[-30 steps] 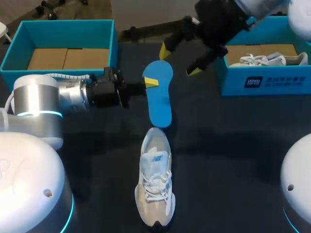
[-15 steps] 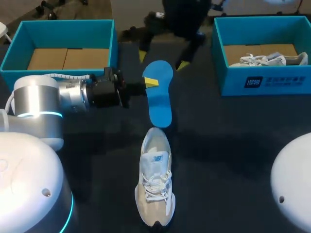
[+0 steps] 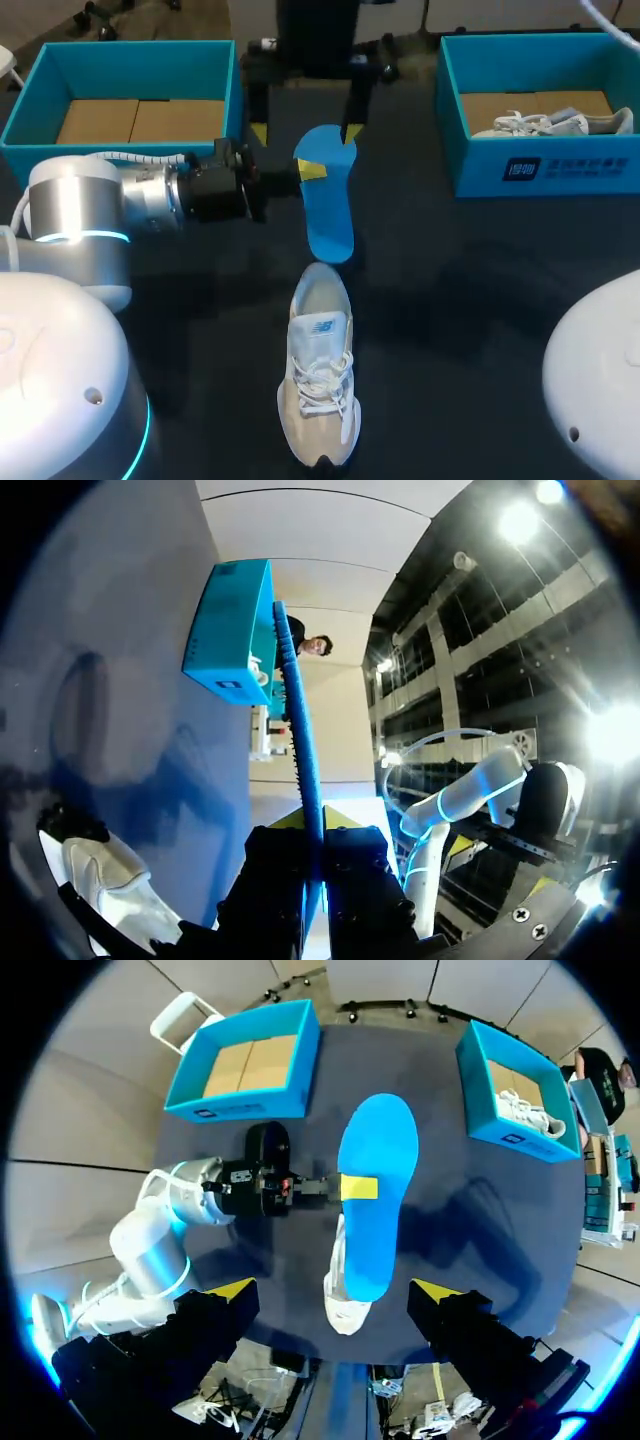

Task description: Take the shoe out of the shoebox, open the shoe tongue, remove and reinsert the insole, then place the shoe into the shoebox

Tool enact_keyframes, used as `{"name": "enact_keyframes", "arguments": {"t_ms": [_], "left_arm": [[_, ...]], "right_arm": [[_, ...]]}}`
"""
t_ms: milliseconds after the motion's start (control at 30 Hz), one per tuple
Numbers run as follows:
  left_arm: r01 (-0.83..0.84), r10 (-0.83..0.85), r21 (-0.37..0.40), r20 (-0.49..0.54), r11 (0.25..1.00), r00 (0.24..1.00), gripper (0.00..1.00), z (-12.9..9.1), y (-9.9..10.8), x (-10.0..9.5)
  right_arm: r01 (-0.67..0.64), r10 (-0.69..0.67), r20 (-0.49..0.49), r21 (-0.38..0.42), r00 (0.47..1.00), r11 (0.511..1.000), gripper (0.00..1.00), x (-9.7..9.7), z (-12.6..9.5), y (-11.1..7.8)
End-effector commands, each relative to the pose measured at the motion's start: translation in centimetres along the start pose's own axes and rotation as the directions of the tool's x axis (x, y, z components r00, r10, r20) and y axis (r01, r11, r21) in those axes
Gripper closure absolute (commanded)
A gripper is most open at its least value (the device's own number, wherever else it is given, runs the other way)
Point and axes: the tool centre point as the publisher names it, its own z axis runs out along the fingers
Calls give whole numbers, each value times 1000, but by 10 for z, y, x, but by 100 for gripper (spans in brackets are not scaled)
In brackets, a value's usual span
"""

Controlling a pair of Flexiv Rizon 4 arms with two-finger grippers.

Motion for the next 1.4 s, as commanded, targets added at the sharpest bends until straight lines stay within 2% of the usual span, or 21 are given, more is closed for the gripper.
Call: {"name": "enact_keyframes", "arguments": {"t_ms": [33,300,467,500,633,700,733,767,800,933,967,1067,1133,1300,1400], "left_arm": [[0,0,0,2,1000,1000,100,0,0,0],[0,0,0,2,1000,1000,100,0,0,0],[0,0,0,2,1000,1000,100,0,0,0],[0,0,0,2,1000,1000,100,0,0,0],[0,0,0,2,1000,1000,100,0,0,0],[0,0,0,2,1000,1000,100,0,0,0],[0,0,0,2,1000,1000,100,0,0,0],[0,0,0,2,1000,1000,100,0,0,0],[0,0,0,2,1000,1000,100,0,0,0],[0,0,0,2,1000,1000,100,0,0,0],[0,0,0,2,1000,1000,100,0,0,0],[0,0,0,2,1000,1000,100,0,0,0],[0,0,0,2,1000,1000,100,0,0,0],[0,0,0,2,1000,1000,100,0,0,0],[0,0,0,2,1000,1000,100,0,0,0]], "right_arm": [[-3,1,192,10,981,1000,0,9,5,4],[-23,25,136,-13,990,1000,0,3,3,4],[4,-5,-27,-69,1000,998,0,-8,-5,5],[18,-27,-104,-90,994,996,0,-14,-9,5],[29,-60,-273,-114,960,993,0,-32,-15,8],[37,-70,-323,-105,944,994,0,-38,-15,11],[47,-93,-386,-126,918,991,0,-42,-16,11],[47,-93,-386,-126,918,991,0,-42,-16,11],[42,-111,-488,-150,866,988,0,-52,-15,12],[29,-122,-634,-156,764,987,0,-68,-8,15],[35,-141,-685,-167,714,985,0,-74,-3,18],[33,-152,-752,-171,641,985,0,-81,5,20],[22,-138,-771,-159,621,987,0,-83,9,21],[16,-155,-844,-171,513,985,0,-86,17,23],[33,-156,-868,-160,472,987,0,-84,21,27]]}}
